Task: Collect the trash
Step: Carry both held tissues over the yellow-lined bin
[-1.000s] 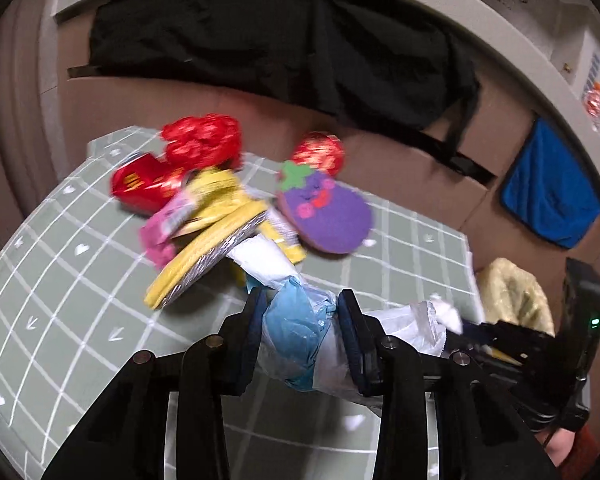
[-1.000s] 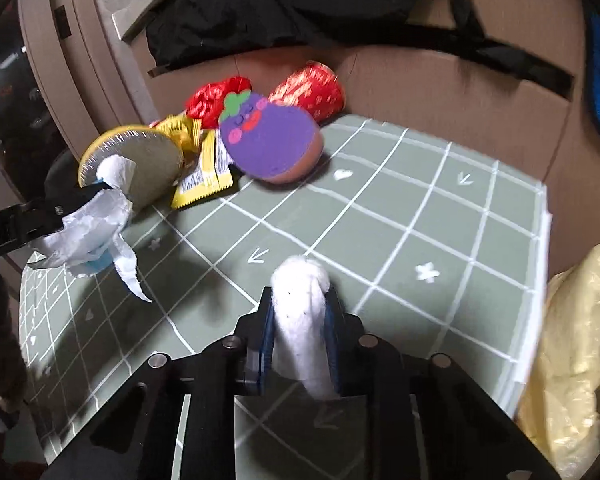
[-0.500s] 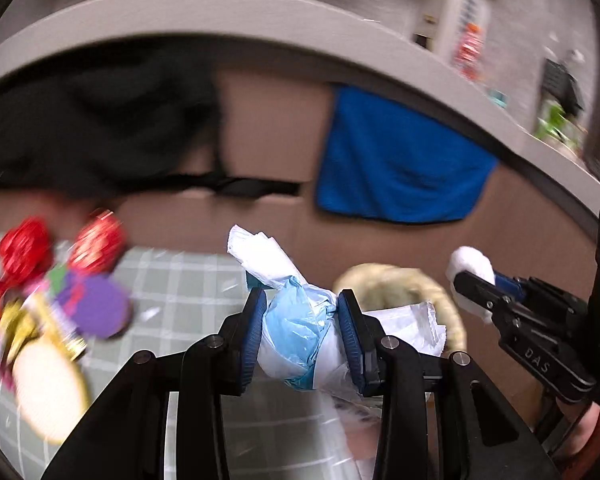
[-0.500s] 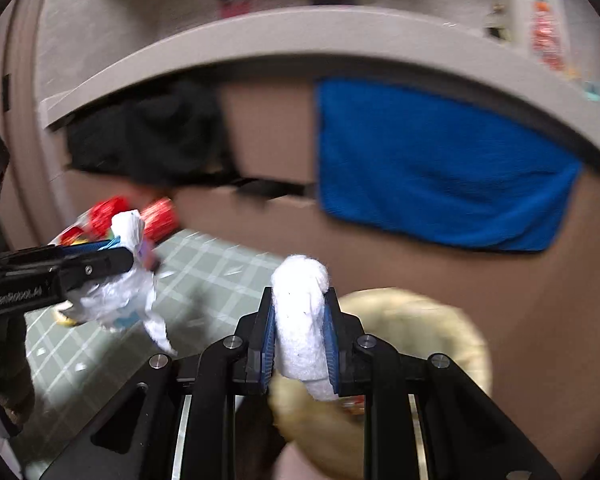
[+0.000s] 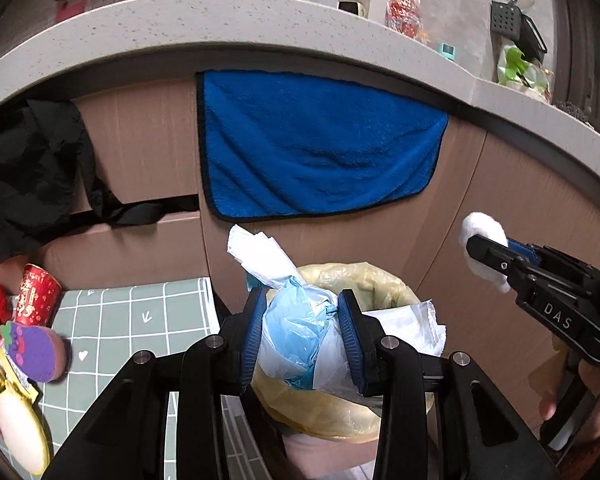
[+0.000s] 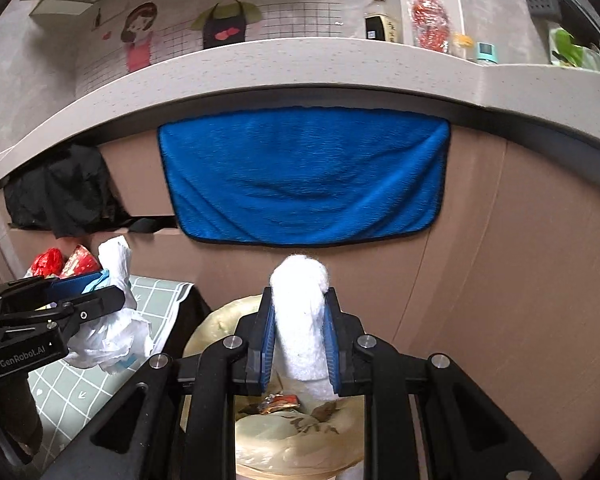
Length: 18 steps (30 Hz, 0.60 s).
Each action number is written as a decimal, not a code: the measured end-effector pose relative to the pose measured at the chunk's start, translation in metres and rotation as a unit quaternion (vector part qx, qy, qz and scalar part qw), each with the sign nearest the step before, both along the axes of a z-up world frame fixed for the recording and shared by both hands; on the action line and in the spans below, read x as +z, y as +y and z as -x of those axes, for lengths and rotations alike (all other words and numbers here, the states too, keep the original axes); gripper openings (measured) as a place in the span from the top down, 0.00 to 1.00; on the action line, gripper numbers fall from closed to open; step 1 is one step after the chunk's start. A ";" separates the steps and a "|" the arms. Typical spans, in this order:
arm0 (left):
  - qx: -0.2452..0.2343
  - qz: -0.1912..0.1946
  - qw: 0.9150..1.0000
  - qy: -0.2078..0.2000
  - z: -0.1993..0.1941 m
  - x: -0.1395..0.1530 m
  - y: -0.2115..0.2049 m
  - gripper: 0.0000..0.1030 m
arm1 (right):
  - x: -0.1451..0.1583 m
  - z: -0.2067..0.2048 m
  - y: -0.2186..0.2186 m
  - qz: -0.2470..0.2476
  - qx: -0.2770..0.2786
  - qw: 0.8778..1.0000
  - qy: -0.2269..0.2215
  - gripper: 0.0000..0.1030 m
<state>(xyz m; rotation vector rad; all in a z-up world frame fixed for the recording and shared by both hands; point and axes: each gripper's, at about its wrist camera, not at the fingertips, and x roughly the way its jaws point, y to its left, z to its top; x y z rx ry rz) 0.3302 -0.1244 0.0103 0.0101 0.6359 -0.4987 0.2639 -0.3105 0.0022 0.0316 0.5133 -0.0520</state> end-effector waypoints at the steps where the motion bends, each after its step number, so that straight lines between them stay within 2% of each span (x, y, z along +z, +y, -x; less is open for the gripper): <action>1: 0.000 -0.001 1.000 0.001 0.000 -0.002 0.000 0.63 | -0.002 -0.002 0.000 -0.002 0.000 1.000 0.002 0.81; 18: -0.010 -0.020 0.999 0.026 -0.009 -0.030 -0.012 0.63 | -0.029 -0.013 -0.003 -0.027 0.002 0.999 0.029 0.81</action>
